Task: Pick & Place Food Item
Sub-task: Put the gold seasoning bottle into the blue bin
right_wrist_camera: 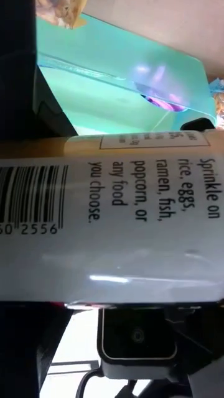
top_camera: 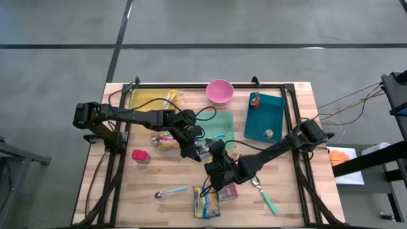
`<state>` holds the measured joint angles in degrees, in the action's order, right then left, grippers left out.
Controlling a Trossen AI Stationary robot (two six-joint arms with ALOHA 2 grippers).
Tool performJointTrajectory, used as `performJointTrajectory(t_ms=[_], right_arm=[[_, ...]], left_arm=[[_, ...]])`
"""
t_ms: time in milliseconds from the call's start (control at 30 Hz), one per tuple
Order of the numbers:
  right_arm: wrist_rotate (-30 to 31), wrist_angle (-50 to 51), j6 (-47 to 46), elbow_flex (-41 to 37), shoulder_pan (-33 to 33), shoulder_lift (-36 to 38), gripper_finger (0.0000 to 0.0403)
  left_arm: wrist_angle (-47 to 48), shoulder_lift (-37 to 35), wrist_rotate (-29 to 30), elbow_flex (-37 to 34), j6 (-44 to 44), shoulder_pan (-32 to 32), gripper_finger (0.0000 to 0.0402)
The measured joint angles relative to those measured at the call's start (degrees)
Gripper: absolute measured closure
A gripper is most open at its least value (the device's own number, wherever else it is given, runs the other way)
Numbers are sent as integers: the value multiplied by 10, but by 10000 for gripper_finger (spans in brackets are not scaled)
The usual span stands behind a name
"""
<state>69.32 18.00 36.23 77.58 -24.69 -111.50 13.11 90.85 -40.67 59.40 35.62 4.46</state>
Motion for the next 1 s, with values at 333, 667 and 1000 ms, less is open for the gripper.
performJointTrajectory(t_ms=[333,667,1000], right_arm=[[8,1,-11,0,-3,0,137],[14,19,-133,0,-16,7,137],[11,49,-349,-1,-25,38,137]], left_arm=[[-2,0,-8,0,-5,-2,126],[3,-30,-16,0,-41,-3,15],[31,-123,116,-8,-136,-13,41]])
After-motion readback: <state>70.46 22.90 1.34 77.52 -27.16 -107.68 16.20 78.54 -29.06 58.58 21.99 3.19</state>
